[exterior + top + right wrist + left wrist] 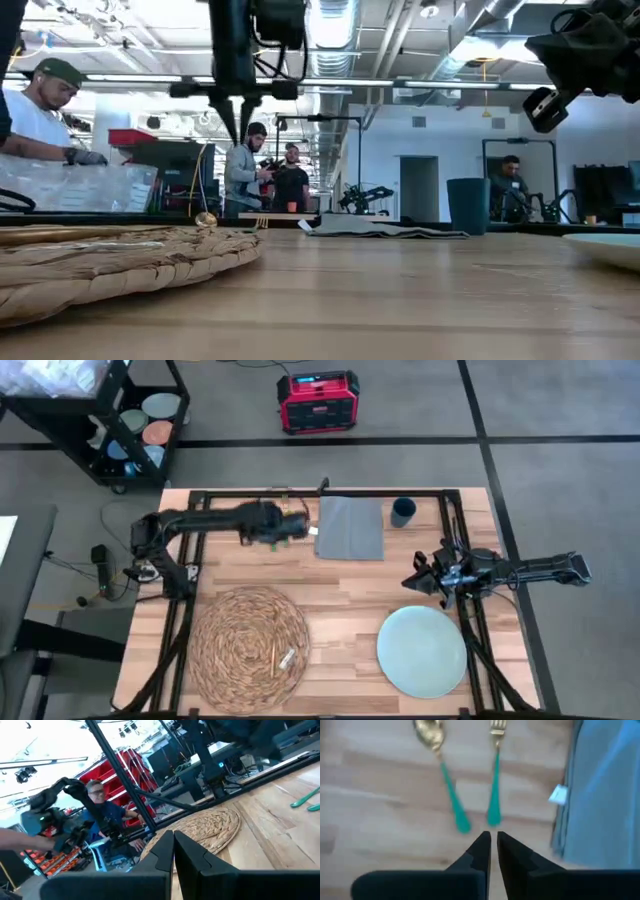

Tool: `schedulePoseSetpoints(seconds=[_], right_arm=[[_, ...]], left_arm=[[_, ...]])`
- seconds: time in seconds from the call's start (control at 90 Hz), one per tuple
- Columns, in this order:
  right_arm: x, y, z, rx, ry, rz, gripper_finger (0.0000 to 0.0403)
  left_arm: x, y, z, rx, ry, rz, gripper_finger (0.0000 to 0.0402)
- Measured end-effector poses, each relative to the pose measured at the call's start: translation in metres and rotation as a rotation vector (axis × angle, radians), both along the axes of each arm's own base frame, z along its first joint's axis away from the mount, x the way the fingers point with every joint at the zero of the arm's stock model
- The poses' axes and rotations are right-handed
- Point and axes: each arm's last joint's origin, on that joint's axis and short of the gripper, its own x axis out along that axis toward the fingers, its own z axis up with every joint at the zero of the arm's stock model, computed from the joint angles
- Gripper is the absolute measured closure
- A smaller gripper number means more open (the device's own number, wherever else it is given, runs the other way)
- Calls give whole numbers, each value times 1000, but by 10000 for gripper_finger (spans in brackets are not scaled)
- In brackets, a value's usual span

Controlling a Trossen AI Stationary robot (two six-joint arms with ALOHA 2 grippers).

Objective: Set table place
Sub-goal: Put the green spoon to the right of the gold table knife on the brown table mat

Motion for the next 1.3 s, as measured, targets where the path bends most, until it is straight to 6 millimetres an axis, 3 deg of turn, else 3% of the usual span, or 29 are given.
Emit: schedulePoseSetpoints(seconds=[0.222, 0.489, 0.744, 1.089, 1.3], right_arm=[[0, 1, 0, 67, 14, 45, 403], [0, 1, 0, 77, 15, 52, 403], [0, 1, 0, 85, 16, 54, 403], [0, 1, 1, 85, 11, 55, 403], [0, 1, 1, 84, 12, 56, 403]], left_arm=[[-21, 32, -35, -121, 22, 100, 346], [-33, 57, -75, -174, -102, 132, 300], [-52, 81, -80, -164, -76, 177, 276], [-67, 106, -79, -136, -103, 234, 273], [-76, 106, -102, -154, -153, 272, 273]])
